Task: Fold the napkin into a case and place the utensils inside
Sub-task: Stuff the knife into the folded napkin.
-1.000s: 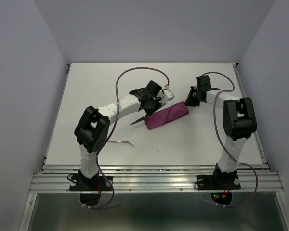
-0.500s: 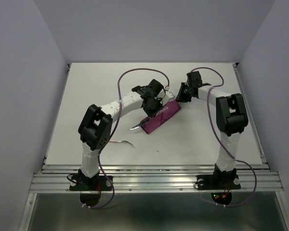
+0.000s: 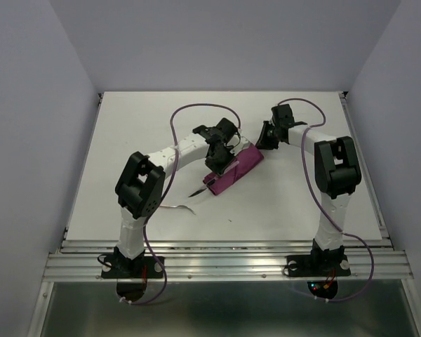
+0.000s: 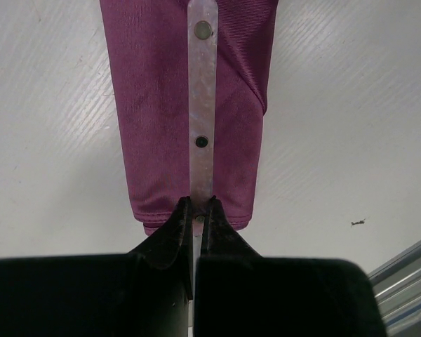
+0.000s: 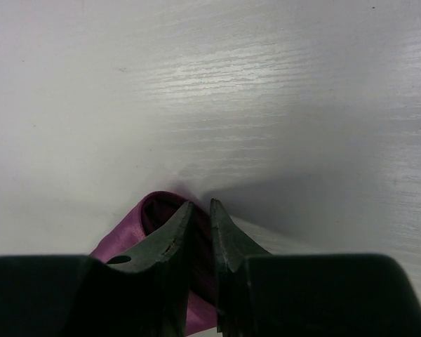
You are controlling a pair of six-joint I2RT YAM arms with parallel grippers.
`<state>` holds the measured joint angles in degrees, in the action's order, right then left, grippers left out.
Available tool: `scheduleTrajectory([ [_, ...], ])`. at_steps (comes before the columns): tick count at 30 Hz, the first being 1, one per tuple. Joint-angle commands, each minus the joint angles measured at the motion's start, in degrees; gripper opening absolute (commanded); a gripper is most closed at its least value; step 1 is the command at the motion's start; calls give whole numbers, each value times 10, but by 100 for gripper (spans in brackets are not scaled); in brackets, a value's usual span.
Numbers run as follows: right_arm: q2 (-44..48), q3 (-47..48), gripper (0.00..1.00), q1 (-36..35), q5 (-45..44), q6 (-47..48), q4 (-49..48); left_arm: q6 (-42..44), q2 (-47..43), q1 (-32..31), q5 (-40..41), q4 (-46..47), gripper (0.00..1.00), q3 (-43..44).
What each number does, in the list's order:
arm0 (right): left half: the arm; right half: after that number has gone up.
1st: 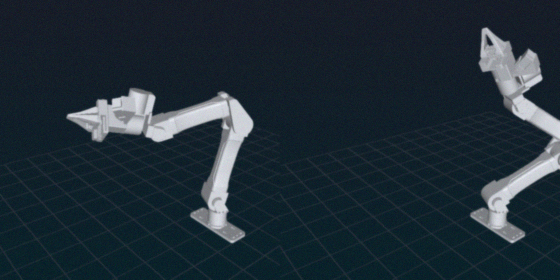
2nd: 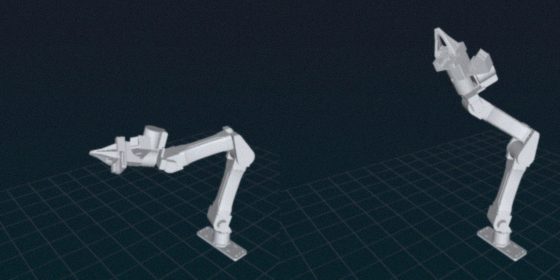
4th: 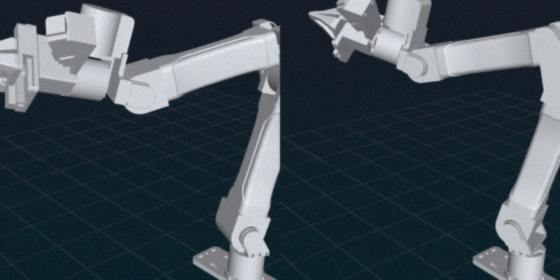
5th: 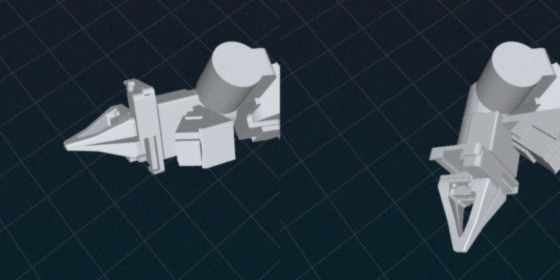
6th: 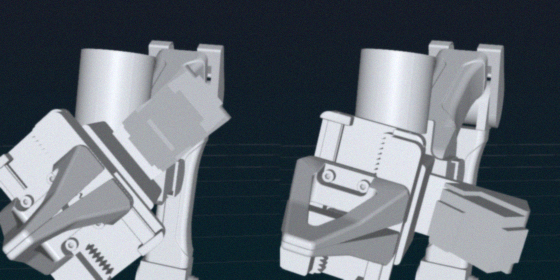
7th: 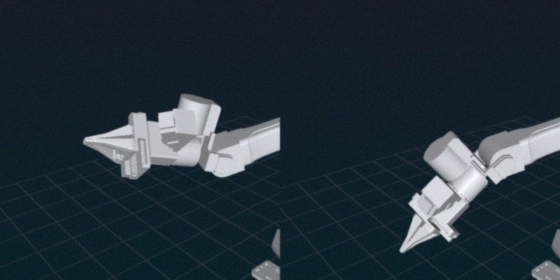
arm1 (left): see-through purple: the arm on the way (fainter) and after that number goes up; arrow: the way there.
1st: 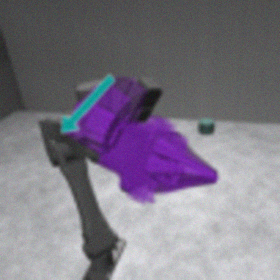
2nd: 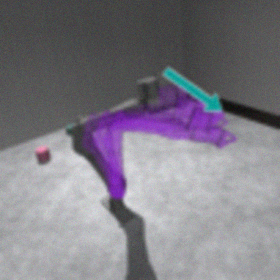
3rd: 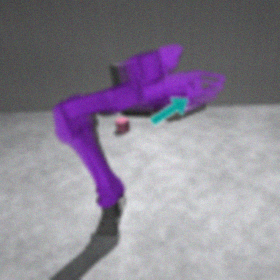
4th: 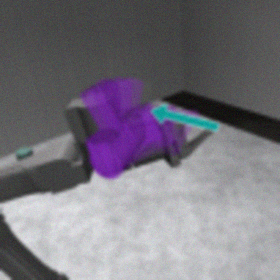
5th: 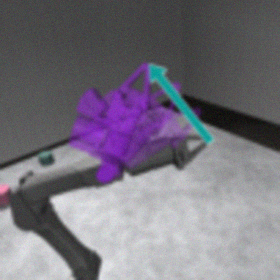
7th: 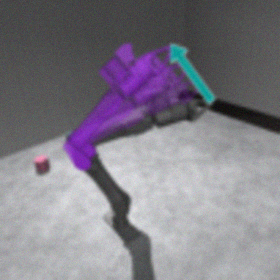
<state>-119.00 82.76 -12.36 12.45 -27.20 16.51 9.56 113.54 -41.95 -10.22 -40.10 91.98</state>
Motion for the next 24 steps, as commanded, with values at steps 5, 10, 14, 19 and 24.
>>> scheduleTrajectory([
  [5,15,-1,21,3,-8,7,1,-19,27,0,20,-26,0,36],
  [10,17,-1,21,3,-8,8,1,-18,48,1,36,-38,0,58],
  [14,17,-1,21,3,-6,8,2,-18,55,0,48,-42,0,69],
  [19,17,-1,21,3,-6,10,2,-19,60,2,55,-46,0,80],
  [24,18,-1,21,3,-4,10,1,-14,71,2,50,-49,0,102],
])
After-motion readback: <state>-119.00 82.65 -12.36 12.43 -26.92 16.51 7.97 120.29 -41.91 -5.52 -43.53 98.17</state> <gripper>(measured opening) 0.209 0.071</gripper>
